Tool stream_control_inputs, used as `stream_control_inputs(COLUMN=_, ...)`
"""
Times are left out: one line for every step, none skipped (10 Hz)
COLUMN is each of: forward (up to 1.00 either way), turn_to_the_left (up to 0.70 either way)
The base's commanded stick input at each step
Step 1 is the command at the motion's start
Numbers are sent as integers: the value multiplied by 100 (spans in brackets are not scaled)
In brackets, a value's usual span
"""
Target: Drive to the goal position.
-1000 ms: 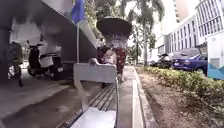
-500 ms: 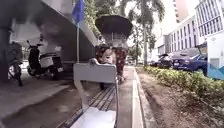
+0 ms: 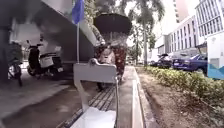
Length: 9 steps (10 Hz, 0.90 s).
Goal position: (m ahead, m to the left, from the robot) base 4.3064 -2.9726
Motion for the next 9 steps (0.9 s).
stream_control_inputs(forward=3, turn_to_the_left=-13)
stream_control_inputs(forward=3, turn_to_the_left=-13)
stream_control_inputs(forward=3, turn_to_the_left=-13)
stream_control_inputs(forward=3, turn_to_the_left=-13)
stream_control_inputs(forward=3, turn_to_the_left=-13)
stream_control_inputs(forward=3, turn_to_the_left=-13)
stream_control_inputs(forward=3, turn_to_the_left=-13)
stream_control_inputs(forward=3, turn_to_the_left=-13)
stream_control_inputs(forward=3, turn_to_the_left=-13)
